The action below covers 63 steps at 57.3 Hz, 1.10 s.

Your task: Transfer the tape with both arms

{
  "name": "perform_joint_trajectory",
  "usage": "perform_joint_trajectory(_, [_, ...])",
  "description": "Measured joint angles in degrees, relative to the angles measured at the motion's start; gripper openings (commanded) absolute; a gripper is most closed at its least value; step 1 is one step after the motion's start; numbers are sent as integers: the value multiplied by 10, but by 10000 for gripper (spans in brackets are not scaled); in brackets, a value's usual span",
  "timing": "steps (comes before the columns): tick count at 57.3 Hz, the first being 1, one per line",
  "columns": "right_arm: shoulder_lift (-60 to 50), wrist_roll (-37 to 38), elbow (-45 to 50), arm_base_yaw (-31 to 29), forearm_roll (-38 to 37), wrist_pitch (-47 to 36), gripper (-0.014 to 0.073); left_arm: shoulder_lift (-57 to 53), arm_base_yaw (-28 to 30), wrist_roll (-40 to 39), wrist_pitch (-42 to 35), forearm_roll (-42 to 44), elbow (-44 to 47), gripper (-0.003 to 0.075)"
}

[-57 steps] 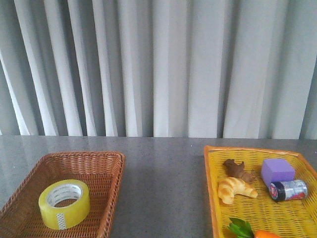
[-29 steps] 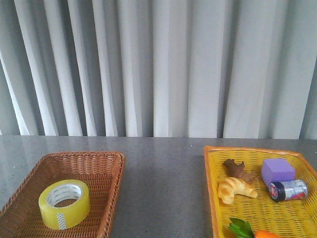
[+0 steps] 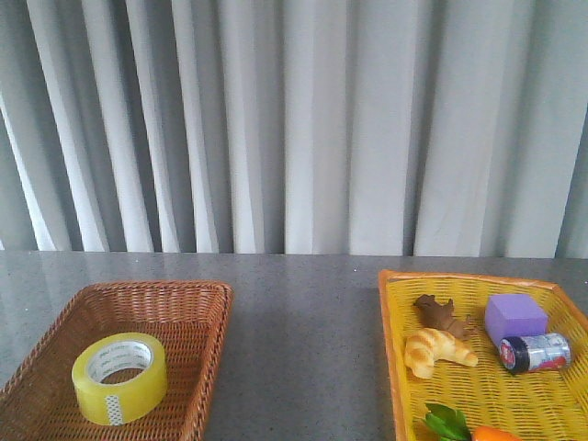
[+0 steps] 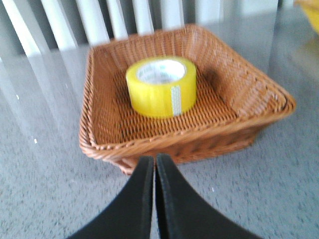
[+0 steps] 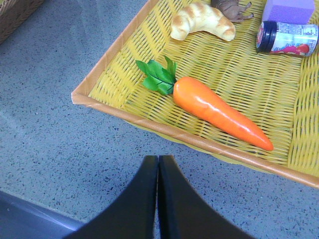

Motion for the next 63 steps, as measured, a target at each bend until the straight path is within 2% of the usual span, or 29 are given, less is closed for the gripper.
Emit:
perform_joint_trajectory(9, [0,0,0,0,0,0,-8,-97,0,-8,-108,0,98,-6])
perform_joint_trajectory(16, [0,0,0,0,0,0,-8,-121,0,-17,-142,0,120,-6])
perform_joint_trajectory(63, [0,0,0,0,0,4,-8,-122,0,-24,-147,0,120,-6])
